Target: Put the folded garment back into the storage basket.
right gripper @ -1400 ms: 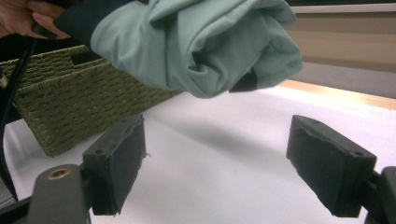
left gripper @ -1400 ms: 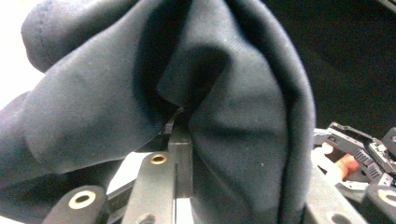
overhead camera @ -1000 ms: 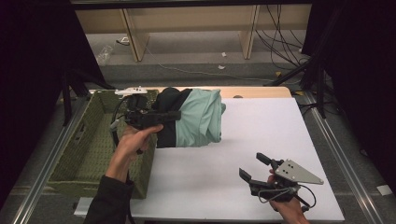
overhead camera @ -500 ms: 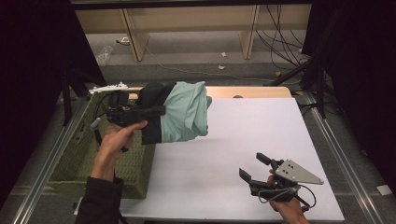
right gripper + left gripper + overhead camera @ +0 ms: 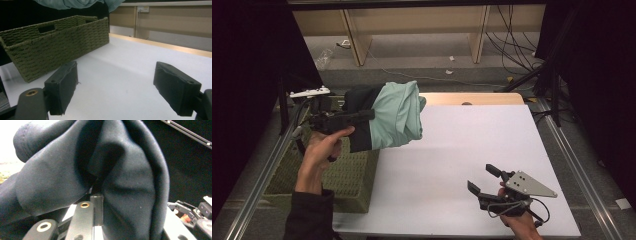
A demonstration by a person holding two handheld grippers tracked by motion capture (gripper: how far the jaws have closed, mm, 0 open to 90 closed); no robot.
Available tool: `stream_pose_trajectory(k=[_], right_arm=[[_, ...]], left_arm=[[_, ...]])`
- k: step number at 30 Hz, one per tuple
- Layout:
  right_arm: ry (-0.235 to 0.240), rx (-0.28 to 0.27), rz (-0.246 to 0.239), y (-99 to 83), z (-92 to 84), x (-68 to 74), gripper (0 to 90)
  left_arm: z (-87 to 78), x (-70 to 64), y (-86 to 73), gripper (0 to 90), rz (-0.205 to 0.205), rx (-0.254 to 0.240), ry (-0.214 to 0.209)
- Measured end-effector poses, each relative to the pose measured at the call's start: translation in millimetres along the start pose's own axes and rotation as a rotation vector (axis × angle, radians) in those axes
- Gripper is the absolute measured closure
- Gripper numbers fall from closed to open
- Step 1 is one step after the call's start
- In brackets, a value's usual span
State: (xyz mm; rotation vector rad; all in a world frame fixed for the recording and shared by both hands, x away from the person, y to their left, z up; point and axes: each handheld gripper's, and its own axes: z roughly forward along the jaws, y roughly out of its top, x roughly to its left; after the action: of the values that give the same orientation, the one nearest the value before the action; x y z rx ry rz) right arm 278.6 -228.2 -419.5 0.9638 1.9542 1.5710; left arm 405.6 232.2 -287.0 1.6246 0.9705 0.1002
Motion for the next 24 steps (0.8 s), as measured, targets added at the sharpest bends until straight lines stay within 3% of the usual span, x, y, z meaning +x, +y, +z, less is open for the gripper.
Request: stream_pose_trajectory(k=[13, 24], right_arm=[[-0.001, -0.002, 0.002, 0.3, 0.0, -0.5, 20.6], [-0.005, 0.001, -0.001, 0.2, 0.5, -0.6, 20.5]], left_arm=[[-25.3, 7.6, -4.7, 69.0, -0.016, -0.025, 0.045], [-65.5, 21.3, -13.1, 68.9, -0.035, -0.064, 0.114]])
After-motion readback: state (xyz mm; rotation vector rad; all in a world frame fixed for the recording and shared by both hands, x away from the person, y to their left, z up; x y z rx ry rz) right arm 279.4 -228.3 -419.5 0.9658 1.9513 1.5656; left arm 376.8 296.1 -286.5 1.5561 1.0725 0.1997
